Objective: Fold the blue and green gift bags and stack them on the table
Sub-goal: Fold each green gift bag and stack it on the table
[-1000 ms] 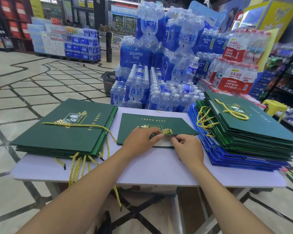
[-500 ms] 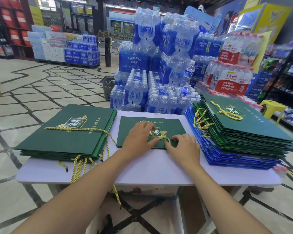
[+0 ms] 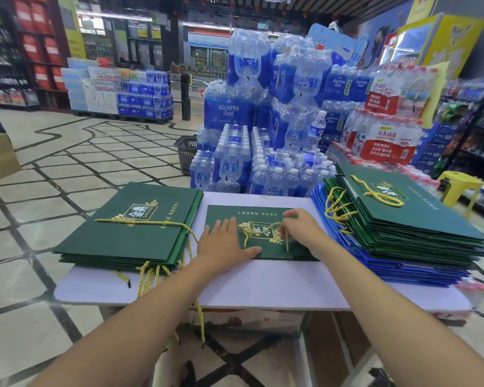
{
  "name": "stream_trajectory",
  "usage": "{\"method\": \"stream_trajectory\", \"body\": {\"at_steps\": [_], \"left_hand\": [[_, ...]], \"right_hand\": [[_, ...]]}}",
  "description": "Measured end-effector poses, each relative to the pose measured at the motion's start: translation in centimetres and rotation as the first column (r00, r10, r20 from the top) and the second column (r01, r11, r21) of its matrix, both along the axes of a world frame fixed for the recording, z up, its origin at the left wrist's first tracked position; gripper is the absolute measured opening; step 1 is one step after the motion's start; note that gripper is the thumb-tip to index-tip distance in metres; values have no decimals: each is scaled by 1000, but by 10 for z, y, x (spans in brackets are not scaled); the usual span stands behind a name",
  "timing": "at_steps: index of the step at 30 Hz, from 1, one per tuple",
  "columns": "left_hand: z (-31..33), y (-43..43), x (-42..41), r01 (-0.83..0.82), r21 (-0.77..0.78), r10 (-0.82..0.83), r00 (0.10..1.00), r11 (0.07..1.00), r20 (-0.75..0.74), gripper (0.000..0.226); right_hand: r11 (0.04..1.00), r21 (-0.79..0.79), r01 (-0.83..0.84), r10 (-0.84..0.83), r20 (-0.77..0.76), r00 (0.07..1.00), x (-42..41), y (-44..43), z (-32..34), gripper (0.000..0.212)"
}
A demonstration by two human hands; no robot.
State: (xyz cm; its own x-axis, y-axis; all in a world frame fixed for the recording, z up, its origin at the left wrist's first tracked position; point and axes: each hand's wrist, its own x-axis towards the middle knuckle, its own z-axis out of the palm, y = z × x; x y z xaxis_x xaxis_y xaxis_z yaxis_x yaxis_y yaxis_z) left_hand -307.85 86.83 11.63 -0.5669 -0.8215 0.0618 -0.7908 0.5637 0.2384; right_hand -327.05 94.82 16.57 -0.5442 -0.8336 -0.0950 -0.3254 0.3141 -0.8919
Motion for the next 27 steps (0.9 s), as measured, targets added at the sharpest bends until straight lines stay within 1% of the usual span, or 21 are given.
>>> {"method": "stream_trajectory", "body": {"at_steps": [1,2,4,7,9,12,14,17,19,21,23,25,26,27], "left_hand": [[0,1,1,4,-2,-4,1000,1000,-7,119],[-1,2,1,7,-7,-7,1000,1000,-13,121],[-3,5,1,8,-23,-9,1000,1000,-15,122],[-4,8,3,11,-29,-11,1000,1000,-8,119],[-6,10,5,25,-41,-24,999,999,29,116],[-9,11,6,47,-79,-39,994,996,101,112],[-9,12,6,47,-80,-37,992,996,117,111],[-9,13,8,55,-50,-49,991,997,124,123],[-7,11,9,68,-21,-65,990,997,127,135],[-4,10,10,79,-3,-78,989,997,126,138],[1,9,10,87,24,-89,990,996,108,133],[6,11,9,124,-6,-123,988,992,90,120],[7,11,9,156,-77,-149,984,985,94,108],[9,12,9,192,-184,-174,979,964,108,93]], "right_hand": [[999,24,-42,41,78,996,3,-6,7,23],[995,59,-85,78,107,991,6,-12,13,23],[980,133,-146,133,101,986,10,-24,21,28],[960,206,-192,176,92,980,11,-42,29,37],[965,196,-173,168,42,985,10,-54,32,38],[994,91,-65,74,-104,992,3,-71,26,29],[997,69,-31,45,-204,978,-2,-82,15,25],[993,118,-3,42,-329,943,-6,-90,-4,28],[992,123,18,29,-373,927,-8,-93,-13,34],[992,122,14,36,-395,918,-8,-93,-14,38],[988,152,-37,94,-389,916,-8,-90,-8,40],[966,223,-130,215,-414,885,-6,-81,3,38],[952,253,-171,272,-449,851,-5,-73,9,33],[943,267,-199,309,-485,818,-5,-64,13,27]]}}
